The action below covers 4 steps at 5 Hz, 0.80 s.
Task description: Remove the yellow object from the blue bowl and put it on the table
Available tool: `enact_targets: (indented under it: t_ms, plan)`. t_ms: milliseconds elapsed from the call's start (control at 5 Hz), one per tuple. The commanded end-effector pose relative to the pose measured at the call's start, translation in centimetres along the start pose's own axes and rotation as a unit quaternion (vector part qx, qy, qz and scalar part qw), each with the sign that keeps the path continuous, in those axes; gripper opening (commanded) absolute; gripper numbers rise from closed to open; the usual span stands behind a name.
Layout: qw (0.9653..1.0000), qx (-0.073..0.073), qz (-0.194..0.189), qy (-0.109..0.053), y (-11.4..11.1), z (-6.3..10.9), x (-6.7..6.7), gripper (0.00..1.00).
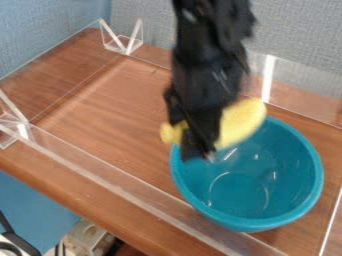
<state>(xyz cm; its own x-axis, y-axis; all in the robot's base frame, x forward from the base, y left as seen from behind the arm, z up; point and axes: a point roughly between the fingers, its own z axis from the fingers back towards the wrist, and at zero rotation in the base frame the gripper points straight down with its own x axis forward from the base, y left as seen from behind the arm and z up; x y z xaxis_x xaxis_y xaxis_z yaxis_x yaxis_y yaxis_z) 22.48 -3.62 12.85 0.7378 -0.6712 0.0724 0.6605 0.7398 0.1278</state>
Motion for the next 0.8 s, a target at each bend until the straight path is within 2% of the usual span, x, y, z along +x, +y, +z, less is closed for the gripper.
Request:
enact_targets:
  t_ms: [0, 200, 400, 600]
  plan:
    - [0.9977, 0.022, 0.063, -0.007, 3.6, 1.4, -1.5, 0.00]
    - [0.9915, 0.020, 0.129, 0.011, 6.3, 0.6, -3.8, 0.00]
    - [0.9807, 0.015, 0.193, 0.027, 9.4, -0.3, -6.1, 0.00]
    - [0.9718, 0.005, 0.233, 0.037, 11.5, -1.7, -7.3, 0.00]
